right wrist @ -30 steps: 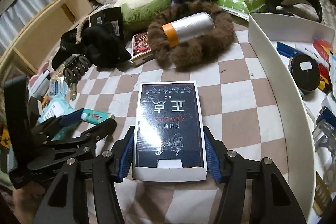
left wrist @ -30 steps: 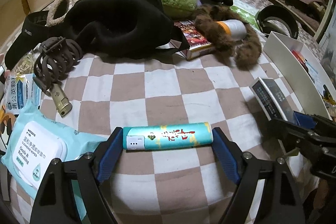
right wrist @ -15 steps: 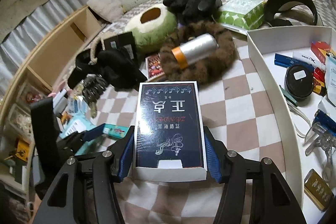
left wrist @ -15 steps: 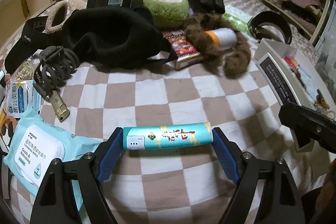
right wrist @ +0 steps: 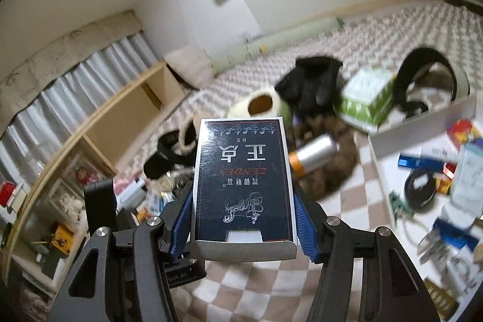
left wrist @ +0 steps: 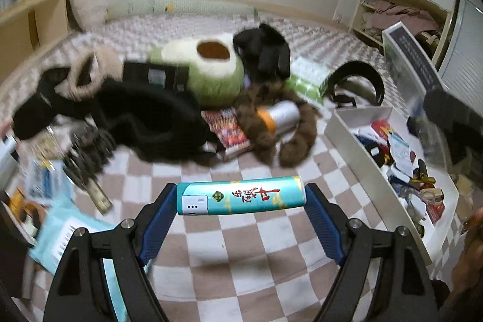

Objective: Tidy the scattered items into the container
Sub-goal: 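Lift and carry the teal lighter and black book box over the white tray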

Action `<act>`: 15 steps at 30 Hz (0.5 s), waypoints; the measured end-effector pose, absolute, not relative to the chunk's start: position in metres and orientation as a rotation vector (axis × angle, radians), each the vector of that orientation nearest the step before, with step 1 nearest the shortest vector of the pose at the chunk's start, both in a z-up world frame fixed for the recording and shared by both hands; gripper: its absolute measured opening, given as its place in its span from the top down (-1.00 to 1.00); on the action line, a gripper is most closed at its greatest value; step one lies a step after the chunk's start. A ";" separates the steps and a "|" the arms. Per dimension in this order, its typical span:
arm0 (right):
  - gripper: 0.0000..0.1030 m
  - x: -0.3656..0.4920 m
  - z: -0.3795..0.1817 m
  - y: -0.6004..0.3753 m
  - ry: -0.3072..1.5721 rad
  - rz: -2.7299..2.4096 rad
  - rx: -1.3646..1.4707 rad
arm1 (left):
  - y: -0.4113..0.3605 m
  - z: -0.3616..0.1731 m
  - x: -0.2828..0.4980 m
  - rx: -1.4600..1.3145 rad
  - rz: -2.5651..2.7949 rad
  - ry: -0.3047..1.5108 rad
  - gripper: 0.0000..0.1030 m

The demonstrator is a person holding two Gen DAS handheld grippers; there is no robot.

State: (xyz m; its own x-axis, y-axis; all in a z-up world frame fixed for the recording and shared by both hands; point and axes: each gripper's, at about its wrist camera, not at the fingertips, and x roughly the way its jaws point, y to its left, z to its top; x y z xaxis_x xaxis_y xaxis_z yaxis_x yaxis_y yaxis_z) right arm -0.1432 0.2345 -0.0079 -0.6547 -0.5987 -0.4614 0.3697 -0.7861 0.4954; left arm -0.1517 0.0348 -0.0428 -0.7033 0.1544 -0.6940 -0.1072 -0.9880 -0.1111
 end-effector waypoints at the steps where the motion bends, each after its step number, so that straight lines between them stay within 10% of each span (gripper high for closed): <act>1: -0.18 -0.142 -0.002 0.237 -0.488 -2.408 0.825 | 0.036 -0.038 -0.151 -1.122 2.779 -0.089 -0.62; 15: -0.18 -0.129 0.064 0.311 -0.740 -2.516 0.544 | 0.077 0.034 -0.145 -0.904 2.748 -0.087 -0.62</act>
